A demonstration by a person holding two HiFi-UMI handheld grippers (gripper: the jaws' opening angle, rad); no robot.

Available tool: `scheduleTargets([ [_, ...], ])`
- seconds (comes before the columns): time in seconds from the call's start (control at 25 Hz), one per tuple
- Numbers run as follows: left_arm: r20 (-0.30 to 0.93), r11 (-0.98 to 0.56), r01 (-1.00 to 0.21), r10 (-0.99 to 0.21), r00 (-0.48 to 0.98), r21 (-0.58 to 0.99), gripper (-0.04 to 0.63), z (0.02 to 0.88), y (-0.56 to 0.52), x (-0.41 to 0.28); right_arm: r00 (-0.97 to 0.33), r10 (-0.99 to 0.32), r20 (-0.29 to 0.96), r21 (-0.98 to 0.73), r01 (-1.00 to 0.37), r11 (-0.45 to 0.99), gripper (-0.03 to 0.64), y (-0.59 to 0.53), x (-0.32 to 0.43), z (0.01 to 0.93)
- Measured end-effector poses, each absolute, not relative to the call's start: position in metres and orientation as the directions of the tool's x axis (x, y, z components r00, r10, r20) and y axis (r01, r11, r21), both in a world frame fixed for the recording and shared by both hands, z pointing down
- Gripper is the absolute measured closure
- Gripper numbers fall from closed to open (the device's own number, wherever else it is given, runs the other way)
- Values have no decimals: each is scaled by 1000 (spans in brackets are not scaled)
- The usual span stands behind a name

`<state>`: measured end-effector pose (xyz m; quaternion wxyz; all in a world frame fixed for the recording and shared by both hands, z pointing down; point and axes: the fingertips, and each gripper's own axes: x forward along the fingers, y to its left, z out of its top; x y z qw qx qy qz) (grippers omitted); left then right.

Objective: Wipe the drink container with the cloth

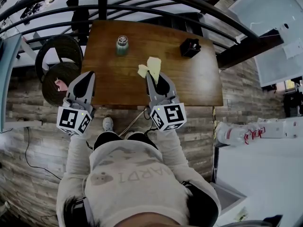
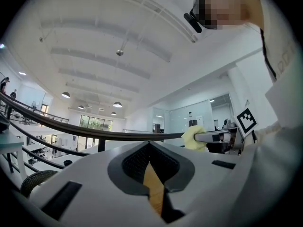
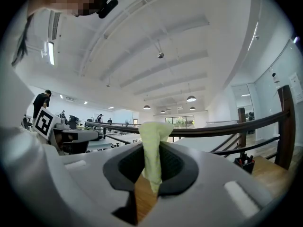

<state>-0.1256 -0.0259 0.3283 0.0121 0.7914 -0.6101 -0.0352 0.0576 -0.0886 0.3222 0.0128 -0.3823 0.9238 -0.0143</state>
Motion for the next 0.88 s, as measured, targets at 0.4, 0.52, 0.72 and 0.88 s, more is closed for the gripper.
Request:
scheduleTargets([
  [0.4,-52,-260,-964,-965,257,53,591,322,-19,-117,-702,-711,-36,-28,-711,703,557,-81,64,314],
  [0.52,-57,-268,-962,-963,265,47,591,319,-17,-115,-699,-714,-43,-32,-713,700,557,-80,65,313],
  [0.72,-62,-264,-963,-963,261,49,591,317,-16,-116,-697,-716,-51,-38,-715,698,557,-79,65,312],
  [0.88,-71,-259,-965,-964,255,46,591,317,-13,-116,-697,-715,-55,-41,-714,699,557,-78,67,312],
])
